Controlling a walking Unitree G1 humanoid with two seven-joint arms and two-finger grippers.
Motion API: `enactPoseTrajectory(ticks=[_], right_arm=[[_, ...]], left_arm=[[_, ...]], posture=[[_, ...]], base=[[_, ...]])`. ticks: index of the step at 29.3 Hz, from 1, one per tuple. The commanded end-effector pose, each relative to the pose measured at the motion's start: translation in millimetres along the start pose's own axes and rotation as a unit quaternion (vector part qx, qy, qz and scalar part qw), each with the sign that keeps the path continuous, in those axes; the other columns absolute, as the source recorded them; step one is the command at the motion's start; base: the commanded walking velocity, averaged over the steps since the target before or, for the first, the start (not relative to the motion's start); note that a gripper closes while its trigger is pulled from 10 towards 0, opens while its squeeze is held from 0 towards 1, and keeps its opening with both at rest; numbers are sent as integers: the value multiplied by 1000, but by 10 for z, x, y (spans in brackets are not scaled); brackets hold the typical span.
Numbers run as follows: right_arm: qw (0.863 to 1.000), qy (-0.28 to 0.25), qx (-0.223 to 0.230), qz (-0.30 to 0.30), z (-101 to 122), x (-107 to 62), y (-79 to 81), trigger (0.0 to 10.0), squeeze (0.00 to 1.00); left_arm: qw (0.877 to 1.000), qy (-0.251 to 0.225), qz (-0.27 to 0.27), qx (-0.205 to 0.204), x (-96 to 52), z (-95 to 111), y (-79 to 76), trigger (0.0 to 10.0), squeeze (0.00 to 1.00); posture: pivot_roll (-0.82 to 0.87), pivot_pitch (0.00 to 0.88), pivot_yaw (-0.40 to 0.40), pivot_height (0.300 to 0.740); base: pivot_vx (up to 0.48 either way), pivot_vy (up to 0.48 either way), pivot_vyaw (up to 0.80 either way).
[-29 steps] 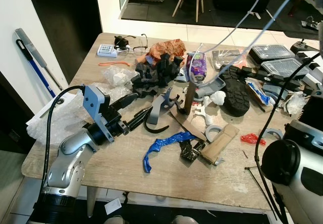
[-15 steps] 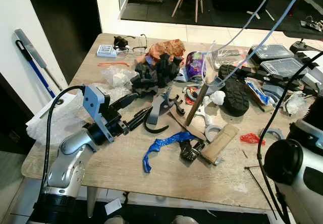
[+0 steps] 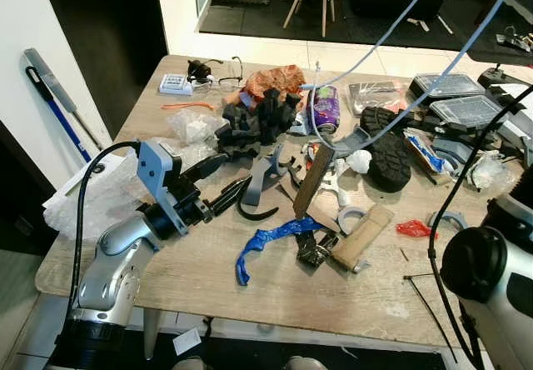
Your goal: Picking trash to rubbish bin
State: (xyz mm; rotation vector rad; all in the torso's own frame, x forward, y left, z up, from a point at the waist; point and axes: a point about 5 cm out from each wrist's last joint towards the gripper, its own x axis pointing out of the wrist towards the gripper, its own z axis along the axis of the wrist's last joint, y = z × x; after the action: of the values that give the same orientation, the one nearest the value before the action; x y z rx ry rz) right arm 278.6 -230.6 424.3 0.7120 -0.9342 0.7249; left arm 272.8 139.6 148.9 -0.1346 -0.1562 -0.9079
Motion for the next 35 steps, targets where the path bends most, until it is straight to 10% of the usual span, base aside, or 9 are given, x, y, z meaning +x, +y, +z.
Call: enactPoseTrajectory(ticks=[1,13,35], right_arm=[[999,11,-5,32,27,-3,107,0,0],[999,13,12,29,-66,8,127,0,0],[995,25,32,94,-472,655,203,0,0]], left_arm=[[1000,-7,-6,0,29,30,-21,10000,0],[998,-29,-48,-41,89,207,-121,10000,0],[1000,6,-13,6,523,223,-202,10000,0]], posture=[[-7,0,-16,740],[-5,0,-15,740],[10,0,-59,740]], base=[[0,0,0],[0,0,0],[0,0,0]])
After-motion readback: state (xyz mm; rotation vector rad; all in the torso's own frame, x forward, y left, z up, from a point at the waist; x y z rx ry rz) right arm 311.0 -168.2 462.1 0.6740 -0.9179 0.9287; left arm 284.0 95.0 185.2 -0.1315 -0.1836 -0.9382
